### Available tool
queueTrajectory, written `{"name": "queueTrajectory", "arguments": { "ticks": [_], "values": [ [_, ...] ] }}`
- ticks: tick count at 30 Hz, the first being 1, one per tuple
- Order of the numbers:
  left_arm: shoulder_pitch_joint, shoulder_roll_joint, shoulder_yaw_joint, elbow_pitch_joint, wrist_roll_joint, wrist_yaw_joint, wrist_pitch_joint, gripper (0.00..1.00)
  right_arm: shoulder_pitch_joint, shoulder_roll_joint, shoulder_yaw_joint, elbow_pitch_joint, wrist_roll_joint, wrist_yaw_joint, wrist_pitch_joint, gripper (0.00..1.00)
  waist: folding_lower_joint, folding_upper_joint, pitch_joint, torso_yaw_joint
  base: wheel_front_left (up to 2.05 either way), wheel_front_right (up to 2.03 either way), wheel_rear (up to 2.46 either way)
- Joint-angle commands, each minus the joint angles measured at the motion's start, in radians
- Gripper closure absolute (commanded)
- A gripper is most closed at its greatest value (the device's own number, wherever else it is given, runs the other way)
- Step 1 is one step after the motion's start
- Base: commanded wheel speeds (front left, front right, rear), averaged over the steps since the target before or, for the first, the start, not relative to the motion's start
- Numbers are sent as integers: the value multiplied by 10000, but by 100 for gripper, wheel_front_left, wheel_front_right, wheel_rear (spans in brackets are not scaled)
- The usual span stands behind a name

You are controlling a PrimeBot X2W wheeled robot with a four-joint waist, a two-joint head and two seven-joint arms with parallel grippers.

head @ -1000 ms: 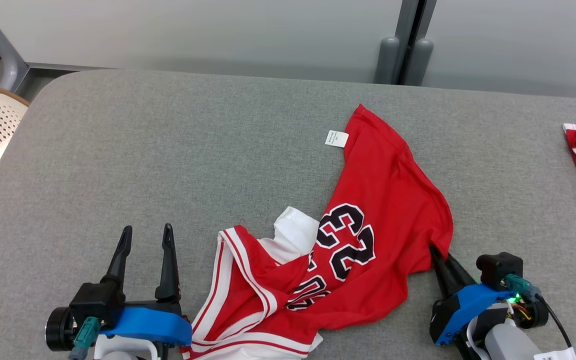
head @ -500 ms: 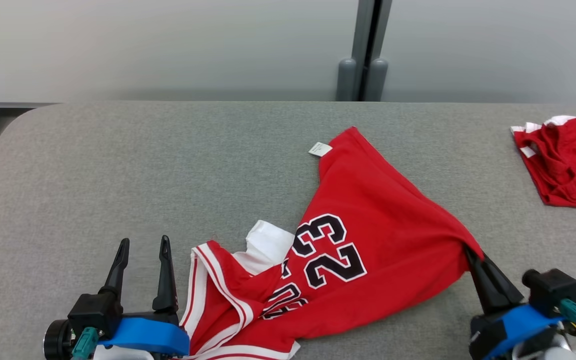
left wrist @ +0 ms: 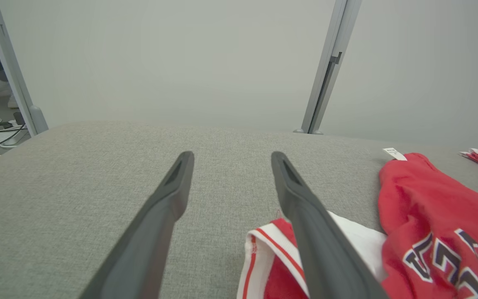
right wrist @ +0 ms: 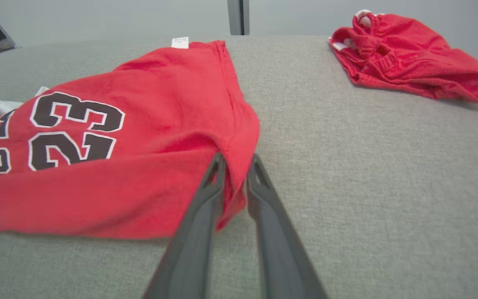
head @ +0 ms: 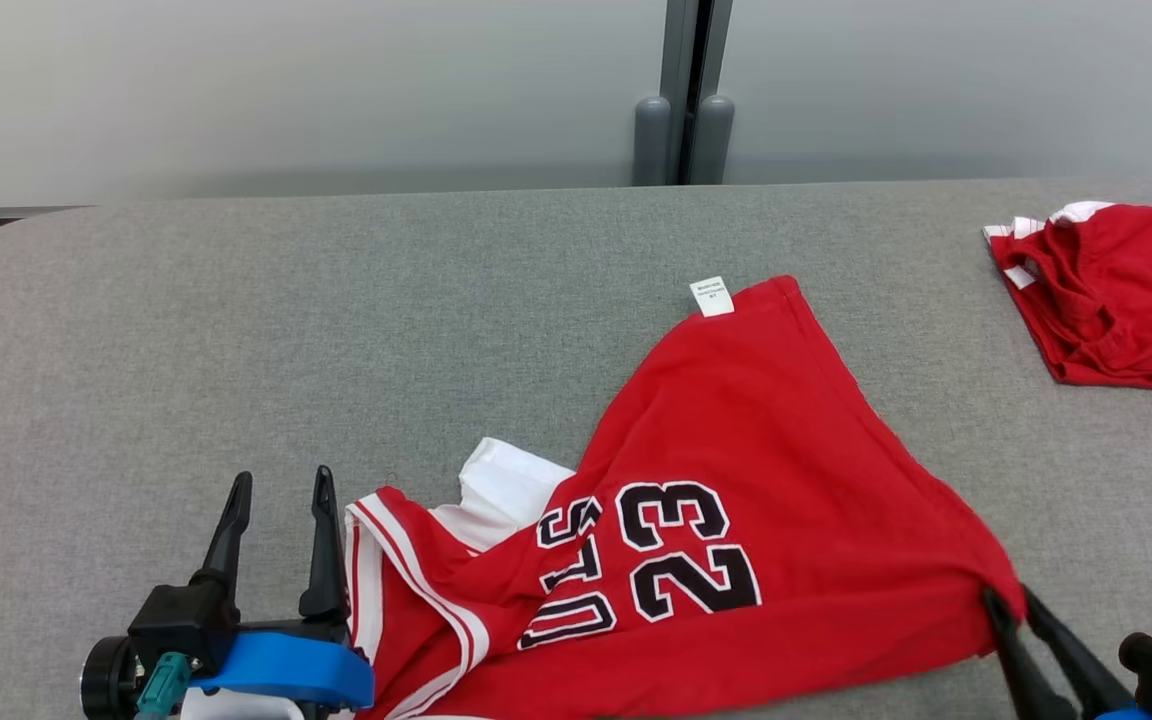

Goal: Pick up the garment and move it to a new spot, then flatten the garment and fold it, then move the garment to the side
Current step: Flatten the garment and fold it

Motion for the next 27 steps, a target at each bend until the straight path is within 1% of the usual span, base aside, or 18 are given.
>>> {"name": "queueTrajectory", "arguments": {
  "ticks": [1, 8, 14, 21, 27],
  "values": [
    [-147, 11, 43, -44, 36, -29, -22, 0, 63, 104, -93, -134, -93, 3, -38, 0, 1, 0, 29, -15, 0, 0, 0],
    [-169, 10, 175, -18, 164, -84, -22, 0, -525, 185, -318, -287, -413, 3, -354, 0, 1, 0, 25, 45, 0, 0, 0],
    [-182, 10, 184, -19, 199, -109, -22, 0, -1450, 72, -69, -10, -773, 3, -438, 0, 1, 0, 45, 93, 0, 0, 0],
    [-387, 8, 113, -21, 212, -153, -22, 0, -3608, -198, 586, 1084, -1017, 3, -260, 0, 1, 0, 262, 288, 0, 0, 0],
    [-623, 10, 15, 27, 161, -145, -22, 0, -5404, -373, 975, 2687, -1222, 2, -130, 0, 1, 0, 513, 620, 0, 0, 0]
  ]
}}
